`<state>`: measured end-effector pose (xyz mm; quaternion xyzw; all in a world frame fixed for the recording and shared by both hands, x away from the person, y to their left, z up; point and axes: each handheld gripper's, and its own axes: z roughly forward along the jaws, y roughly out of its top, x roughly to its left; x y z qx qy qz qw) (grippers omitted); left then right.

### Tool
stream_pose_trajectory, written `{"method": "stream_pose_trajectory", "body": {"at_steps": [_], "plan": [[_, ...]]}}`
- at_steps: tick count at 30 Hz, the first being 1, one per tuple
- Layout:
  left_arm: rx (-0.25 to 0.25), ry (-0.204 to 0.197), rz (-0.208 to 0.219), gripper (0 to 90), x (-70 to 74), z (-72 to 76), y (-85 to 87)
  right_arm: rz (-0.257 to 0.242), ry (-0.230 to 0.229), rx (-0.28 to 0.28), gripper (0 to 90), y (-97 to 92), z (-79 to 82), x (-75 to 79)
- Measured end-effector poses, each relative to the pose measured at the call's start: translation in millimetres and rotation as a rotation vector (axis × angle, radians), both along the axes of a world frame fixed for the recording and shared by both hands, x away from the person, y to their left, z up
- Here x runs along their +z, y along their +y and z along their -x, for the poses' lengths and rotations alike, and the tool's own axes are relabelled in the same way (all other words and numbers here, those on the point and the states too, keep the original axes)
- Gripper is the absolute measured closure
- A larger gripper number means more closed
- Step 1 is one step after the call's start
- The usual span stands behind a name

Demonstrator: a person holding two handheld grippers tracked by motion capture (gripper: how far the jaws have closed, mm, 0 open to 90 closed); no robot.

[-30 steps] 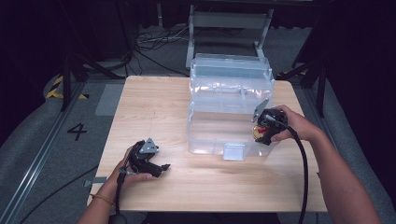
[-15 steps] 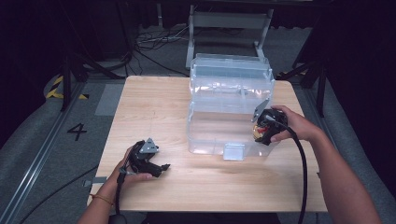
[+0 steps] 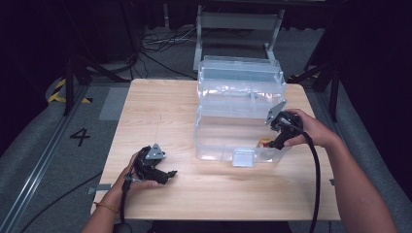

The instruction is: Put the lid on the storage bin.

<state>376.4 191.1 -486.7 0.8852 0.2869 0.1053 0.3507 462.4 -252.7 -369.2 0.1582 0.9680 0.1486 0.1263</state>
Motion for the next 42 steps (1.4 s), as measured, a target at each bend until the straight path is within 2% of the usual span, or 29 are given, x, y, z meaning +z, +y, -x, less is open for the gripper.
{"method": "stream_pose_trajectory", "body": {"at_steps": [1,5,7,11,13,16,18,21,23,26,30,34,36,38,39,41,42], "plan": [[0.005,0.002,-0.002,14.0,0.3,0.2,-0.4,-0.032,0.006,-0.004,21.4,-1.9,1.6,2.3],[0.036,0.020,-0.027,16.0,3.7,0.3,-6.4,-0.110,-0.017,-0.025,22.3,-11.5,8.6,10.3],[0.025,0.027,-0.035,16.8,5.8,0.1,-9.9,-0.151,-0.027,-0.031,22.1,-15.9,11.5,13.5],[0.016,-0.006,0.003,18.8,15.7,3.9,-15.4,-0.225,-0.049,-0.046,22.3,-23.7,17.6,20.4],[0.011,-0.017,0.031,18.5,22.1,5.1,-17.2,-0.274,-0.075,-0.049,23.5,-28.6,21.3,25.3],[-0.002,-0.059,0.037,20.0,34.3,7.8,-21.6,-0.321,-0.122,-0.065,25.9,-35.0,25.1,34.1],[-0.021,-0.078,0.075,20.3,46.0,8.8,-24.8,-0.362,-0.151,-0.078,26.8,-40.5,26.3,39.4],[-0.049,-0.101,0.081,21.4,60.1,9.0,-32.0,-0.397,-0.192,-0.106,29.2,-48.1,23.3,44.1],[-0.068,-0.117,0.067,21.6,70.2,9.2,-39.2,-0.413,-0.207,-0.124,29.7,-51.0,20.0,46.5],[-0.094,-0.129,0.079,21.6,82.8,8.9,-49.0,-0.446,-0.253,-0.157,31.0,-54.1,11.2,54.1],[-0.128,-0.145,0.074,21.2,94.7,5.1,-63.3,-0.481,-0.269,-0.179,31.3,-55.2,0.4,63.1],[-0.169,-0.143,0.058,21.1,102.9,-2.2,-80.0,-0.457,-0.294,-0.195,31.8,-48.8,-16.1,72.0],[-0.177,-0.141,0.036,21.1,103.7,-6.4,-87.3,-0.459,-0.283,-0.200,31.8,-44.9,-25.2,75.3],[-0.184,-0.125,0.033,22.2,102.2,-12.3,-94.1,-0.457,-0.288,-0.205,32.1,-40.3,-33.4,77.3],[-0.182,-0.120,0.019,23.1,101.0,-15.1,-97.6,-0.457,-0.278,-0.204,32.3,-37.4,-38.8,77.5],[-0.188,-0.107,-0.021,28.7,98.2,-20.1,-104.8,-0.423,-0.290,-0.206,32.4,-32.6,-47.3,76.3],[-0.184,-0.108,-0.037,30.2,97.2,-22.1,-107.8,-0.418,-0.274,-0.210,32.7,-30.4,-51.6,75.4]]}}
